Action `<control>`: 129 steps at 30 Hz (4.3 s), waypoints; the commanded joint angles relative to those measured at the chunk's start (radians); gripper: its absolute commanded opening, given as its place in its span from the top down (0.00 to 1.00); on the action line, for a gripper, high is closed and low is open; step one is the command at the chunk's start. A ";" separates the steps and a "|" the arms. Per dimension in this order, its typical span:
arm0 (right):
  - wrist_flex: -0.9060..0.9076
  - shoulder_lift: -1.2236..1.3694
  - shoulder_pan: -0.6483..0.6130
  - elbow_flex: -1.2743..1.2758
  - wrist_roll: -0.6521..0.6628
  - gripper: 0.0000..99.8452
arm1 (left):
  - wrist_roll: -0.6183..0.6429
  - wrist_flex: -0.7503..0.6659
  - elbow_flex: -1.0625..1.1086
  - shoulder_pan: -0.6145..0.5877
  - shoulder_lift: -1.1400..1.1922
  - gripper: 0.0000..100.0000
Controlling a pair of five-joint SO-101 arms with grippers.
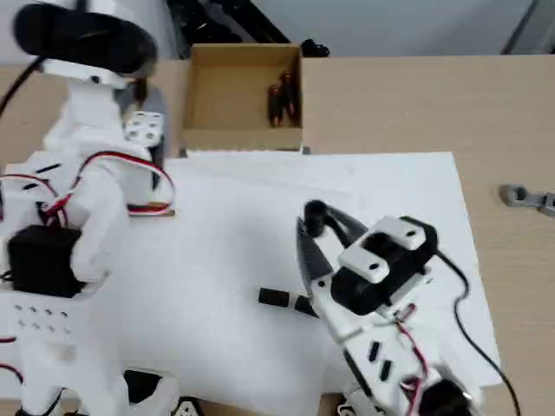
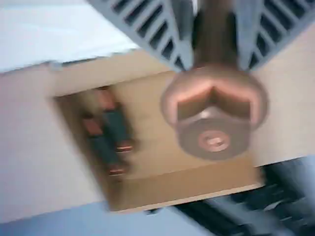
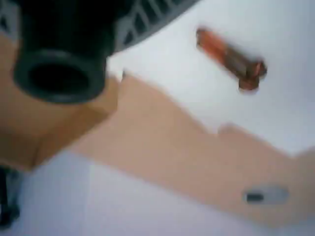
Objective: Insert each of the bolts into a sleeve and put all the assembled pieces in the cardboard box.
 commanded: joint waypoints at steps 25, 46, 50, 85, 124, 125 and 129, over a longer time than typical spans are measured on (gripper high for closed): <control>-0.432 0.302 -0.067 -0.031 -0.117 1.00 | 0.158 -0.069 -0.150 0.385 -0.091 0.99; -0.440 0.297 -0.067 0.025 -0.117 1.00 | 0.310 -0.021 -0.160 0.428 -0.089 0.99; -0.440 0.298 -0.067 0.025 -0.117 1.00 | 0.310 -0.021 -0.160 0.485 -0.058 0.99; -0.433 0.292 -0.067 0.025 -0.117 1.00 | 0.301 -0.015 -0.079 0.451 -0.018 0.99; -0.437 0.291 -0.054 0.025 -0.120 1.00 | 0.221 -0.072 0.068 0.448 -0.028 0.99; -0.438 0.291 -0.048 0.025 -0.120 1.00 | 0.221 -0.071 0.068 0.448 -0.035 0.99; -0.438 0.291 -0.028 0.025 -0.120 1.00 | 0.216 -0.074 0.070 0.448 -0.097 0.99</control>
